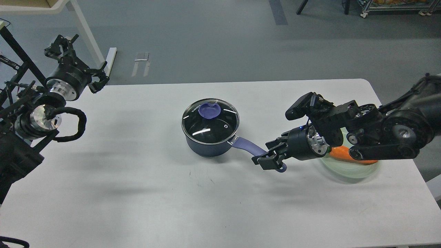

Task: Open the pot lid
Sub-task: 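Reach the right gripper to the purple pan handle and grasp it, then reach the left gripper over the pan and grasp the purple lid knob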

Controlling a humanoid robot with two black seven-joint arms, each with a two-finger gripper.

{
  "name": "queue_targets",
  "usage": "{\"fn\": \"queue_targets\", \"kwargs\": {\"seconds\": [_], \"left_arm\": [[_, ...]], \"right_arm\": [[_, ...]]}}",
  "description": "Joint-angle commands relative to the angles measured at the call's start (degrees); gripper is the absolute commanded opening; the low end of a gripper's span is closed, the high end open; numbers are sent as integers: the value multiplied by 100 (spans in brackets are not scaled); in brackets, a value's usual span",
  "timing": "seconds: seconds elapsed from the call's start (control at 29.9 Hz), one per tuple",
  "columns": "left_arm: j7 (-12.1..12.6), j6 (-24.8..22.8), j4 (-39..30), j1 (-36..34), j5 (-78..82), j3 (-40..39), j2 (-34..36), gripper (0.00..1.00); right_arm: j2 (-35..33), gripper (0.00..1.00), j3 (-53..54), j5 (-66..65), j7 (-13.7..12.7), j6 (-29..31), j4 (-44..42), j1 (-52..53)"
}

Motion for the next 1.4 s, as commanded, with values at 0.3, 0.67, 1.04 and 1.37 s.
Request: {"fn": "queue_targets", "kwargs": {"seconds": [0.3,0.67,1.04,1.37], "left_arm": [[-8,-70,1,-9,1,3,126,100],[71,-61,-8,-202,36,109,126,100],[71,-53,-709,-668,2608,276,91,99],[36,26,-2179,-1063,7784,276,-93,99]], "right_arm": [[130,59,10,43,0,-1,-128,-194],[156,33,45,26,18,-1,-207,-221],[200,17,80,34,18,-1,-224,-247],[148,17,185,61,27,-1,-198,-229]]}}
